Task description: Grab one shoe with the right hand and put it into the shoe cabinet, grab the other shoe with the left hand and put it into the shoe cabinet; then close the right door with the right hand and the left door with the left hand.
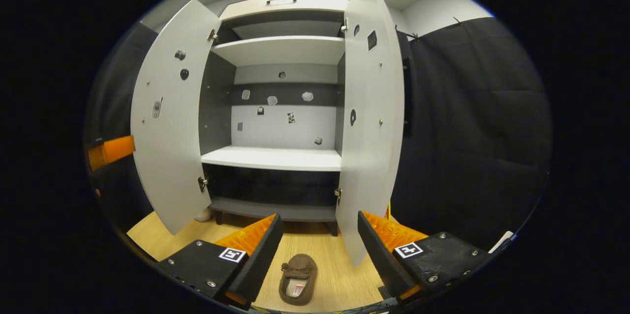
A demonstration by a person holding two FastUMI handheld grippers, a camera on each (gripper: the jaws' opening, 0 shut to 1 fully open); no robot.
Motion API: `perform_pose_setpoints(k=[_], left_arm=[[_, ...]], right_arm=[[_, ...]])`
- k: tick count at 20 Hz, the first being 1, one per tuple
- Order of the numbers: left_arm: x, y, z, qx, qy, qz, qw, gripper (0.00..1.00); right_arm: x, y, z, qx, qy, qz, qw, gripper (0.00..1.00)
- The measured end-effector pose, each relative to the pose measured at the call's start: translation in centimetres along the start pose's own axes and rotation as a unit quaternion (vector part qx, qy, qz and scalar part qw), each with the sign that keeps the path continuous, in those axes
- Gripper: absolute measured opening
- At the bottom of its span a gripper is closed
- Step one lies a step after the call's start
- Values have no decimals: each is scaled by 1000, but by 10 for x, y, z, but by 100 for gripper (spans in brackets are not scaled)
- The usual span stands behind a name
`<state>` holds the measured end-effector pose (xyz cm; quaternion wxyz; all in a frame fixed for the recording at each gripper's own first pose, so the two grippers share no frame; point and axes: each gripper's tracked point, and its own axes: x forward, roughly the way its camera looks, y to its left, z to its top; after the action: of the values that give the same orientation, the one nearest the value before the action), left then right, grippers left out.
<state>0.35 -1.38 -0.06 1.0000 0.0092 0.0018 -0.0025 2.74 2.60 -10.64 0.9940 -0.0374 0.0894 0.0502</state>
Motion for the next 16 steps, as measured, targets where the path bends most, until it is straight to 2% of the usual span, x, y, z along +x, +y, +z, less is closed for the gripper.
perform_pose_setpoints(k=[5,6,8,14,15,16], left_arm=[[0,13,-6,4,6,9,1000,99],[0,17,-7,5,7,11,1000,97],[0,22,-9,6,11,15,1000,99],[-2,39,-16,14,21,25,999,97],[-2,41,-18,16,23,27,999,94],[-3,44,-19,18,26,29,999,97]], right_arm=[[29,15,-80,11,76,11,997,94],[35,16,-99,18,96,11,995,94],[44,18,-133,34,133,9,990,94],[59,17,-221,24,224,-7,974,92],[62,18,-230,29,234,-9,972,89],[64,18,-239,35,245,-11,969,86]])
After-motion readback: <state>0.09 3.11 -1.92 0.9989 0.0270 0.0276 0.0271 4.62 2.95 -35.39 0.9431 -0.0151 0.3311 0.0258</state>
